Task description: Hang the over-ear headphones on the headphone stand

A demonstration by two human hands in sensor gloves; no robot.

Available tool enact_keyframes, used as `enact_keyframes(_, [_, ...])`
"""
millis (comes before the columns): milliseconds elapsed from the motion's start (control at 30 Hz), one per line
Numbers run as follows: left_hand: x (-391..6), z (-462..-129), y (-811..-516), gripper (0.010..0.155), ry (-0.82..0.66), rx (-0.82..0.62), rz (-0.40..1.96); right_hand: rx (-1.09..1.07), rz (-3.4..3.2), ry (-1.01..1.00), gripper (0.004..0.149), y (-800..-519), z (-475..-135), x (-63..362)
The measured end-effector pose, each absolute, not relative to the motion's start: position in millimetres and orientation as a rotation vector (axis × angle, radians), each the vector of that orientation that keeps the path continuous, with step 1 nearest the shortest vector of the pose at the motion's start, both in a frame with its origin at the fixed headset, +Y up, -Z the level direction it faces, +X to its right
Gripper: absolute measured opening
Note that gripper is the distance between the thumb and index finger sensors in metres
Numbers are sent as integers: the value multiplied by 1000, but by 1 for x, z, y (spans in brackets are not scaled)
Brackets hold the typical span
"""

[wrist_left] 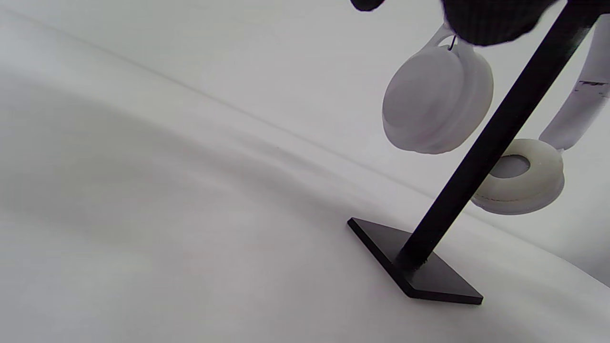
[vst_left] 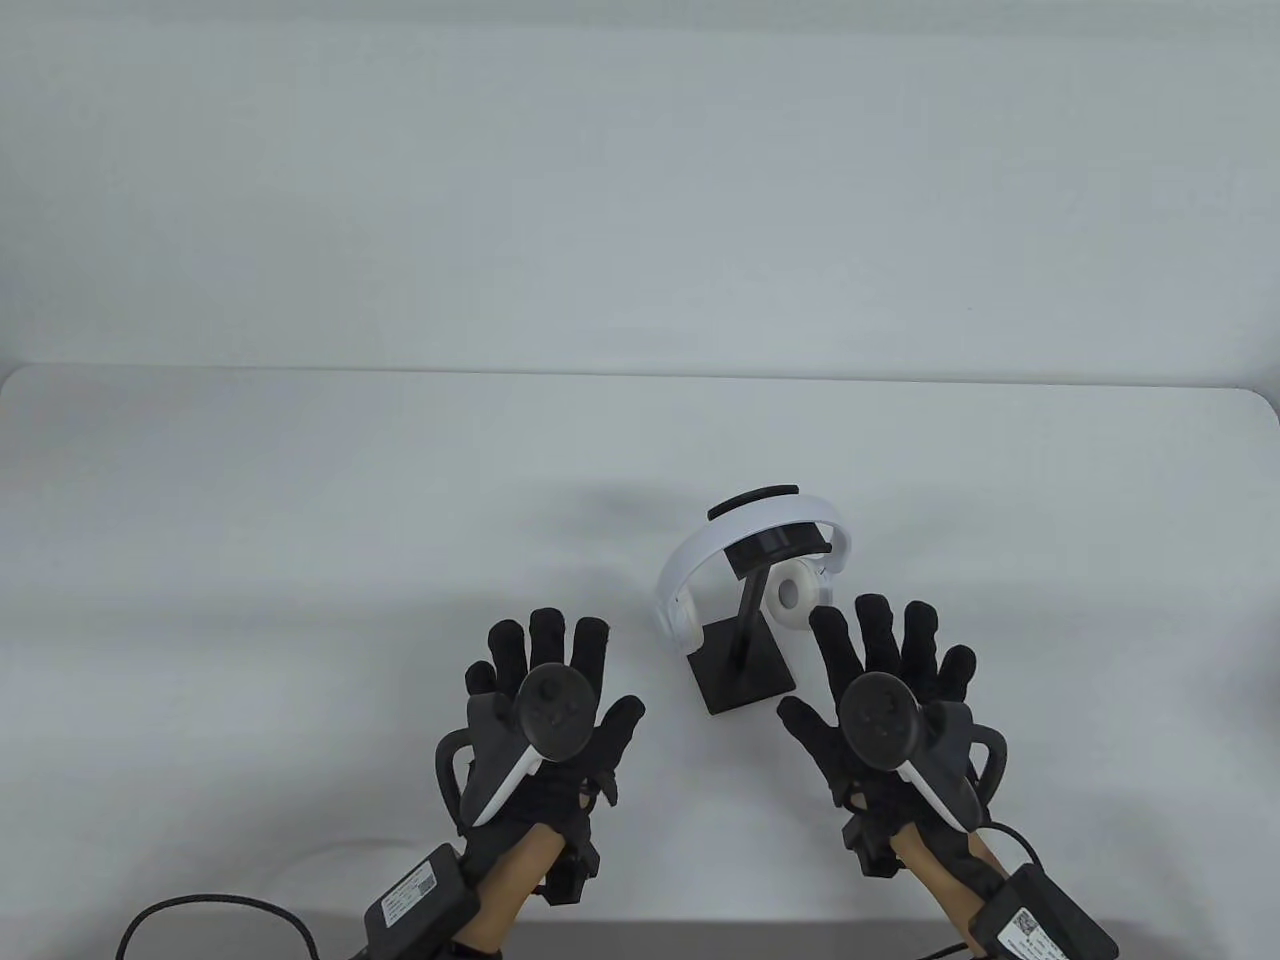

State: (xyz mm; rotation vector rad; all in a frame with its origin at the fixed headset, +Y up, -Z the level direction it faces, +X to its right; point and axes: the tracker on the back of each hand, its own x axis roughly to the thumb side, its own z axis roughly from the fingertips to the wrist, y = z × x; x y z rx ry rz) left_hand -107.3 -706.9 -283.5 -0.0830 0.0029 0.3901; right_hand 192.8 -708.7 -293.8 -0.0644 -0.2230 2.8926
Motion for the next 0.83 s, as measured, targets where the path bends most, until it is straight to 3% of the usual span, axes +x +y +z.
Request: enact_keyframes(833, [-107,-285,-709,78,7,-91,394,-67,2886,-208,83,-709,-291,193])
